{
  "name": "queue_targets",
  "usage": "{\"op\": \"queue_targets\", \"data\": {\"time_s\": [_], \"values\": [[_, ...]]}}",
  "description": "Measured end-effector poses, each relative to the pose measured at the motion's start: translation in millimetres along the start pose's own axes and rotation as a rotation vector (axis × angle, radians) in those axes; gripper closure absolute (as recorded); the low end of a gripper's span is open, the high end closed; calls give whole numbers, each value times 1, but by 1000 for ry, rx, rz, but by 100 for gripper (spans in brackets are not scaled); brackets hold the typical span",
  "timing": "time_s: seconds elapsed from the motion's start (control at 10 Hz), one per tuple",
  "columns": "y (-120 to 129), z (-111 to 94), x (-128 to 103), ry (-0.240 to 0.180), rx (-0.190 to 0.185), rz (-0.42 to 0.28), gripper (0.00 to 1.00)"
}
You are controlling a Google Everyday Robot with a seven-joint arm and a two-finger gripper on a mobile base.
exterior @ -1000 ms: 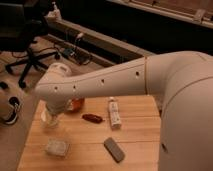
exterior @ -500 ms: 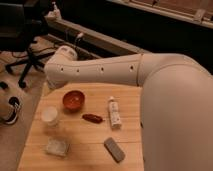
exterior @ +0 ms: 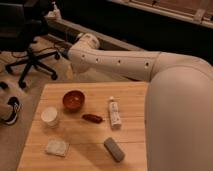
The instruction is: Move the arm in a circular motion
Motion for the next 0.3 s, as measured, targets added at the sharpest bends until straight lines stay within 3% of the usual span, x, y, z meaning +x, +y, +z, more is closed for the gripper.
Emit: {"op": "queue_targets", "data": {"time_s": [0.2, 0.3], "values": [[-63, -9, 17, 54, 111, 64, 27], [-87, -16, 25, 76, 147, 93, 27]]}}
